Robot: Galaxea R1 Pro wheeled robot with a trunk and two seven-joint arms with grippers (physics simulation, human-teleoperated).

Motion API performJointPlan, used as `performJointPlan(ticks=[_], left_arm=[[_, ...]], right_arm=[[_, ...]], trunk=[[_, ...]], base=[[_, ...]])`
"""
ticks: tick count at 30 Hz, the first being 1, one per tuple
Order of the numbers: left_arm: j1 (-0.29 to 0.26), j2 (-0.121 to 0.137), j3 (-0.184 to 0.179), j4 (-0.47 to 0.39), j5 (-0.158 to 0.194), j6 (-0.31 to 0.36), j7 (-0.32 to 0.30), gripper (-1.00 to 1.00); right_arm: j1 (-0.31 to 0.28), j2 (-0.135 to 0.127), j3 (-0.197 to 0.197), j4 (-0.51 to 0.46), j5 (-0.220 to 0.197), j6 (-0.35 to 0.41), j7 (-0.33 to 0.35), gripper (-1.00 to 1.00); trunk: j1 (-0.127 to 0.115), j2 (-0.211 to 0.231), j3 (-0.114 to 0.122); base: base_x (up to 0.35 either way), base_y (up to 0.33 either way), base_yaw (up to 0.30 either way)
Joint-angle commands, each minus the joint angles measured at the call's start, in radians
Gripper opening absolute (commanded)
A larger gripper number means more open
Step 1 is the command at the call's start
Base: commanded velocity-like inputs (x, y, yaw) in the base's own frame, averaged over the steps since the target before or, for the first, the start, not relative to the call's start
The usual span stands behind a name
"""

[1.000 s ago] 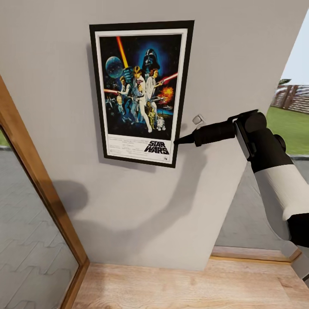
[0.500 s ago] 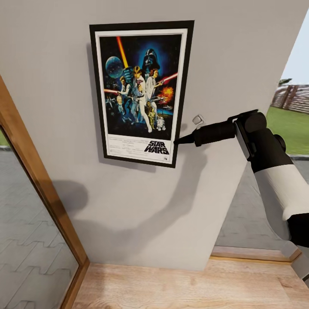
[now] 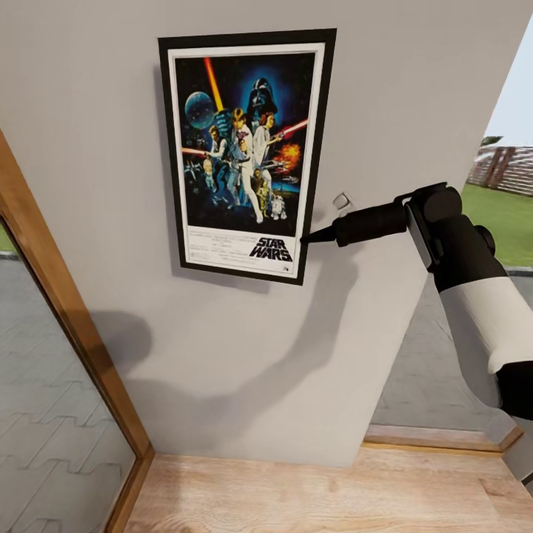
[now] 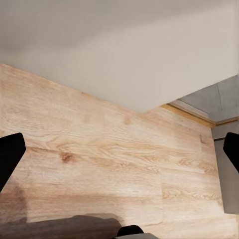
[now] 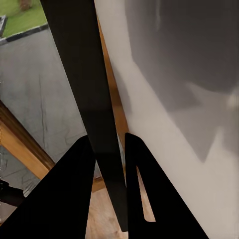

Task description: Pick up the poster from the kitchen countertop and hang it on one of the wall nails in the kitchen.

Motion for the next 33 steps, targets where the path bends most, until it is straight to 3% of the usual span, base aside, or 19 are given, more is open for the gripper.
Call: performJointPlan(ticks=[1, 33], left_arm=[[-0.001, 0.0, -0.008, 0.001, 0.007, -0.006, -0.002, 1.0], [-0.001, 0.0, -0.008, 0.0, 0.007, -0.006, -0.002, 1.0]], right_arm=[[-0.002, 0.0, 0.001, 0.0, 0.003, 0.011, 0.007, -1.0], [-0.003, -0.001, 0.003, 0.001, 0.002, 0.011, 0.008, -1.0]], trunk=[[0.001, -0.002, -0.002], [0.001, -0.002, -0.002]], base=[[0.0, 0.0, 0.0], [0.012, 0.011, 0.0]])
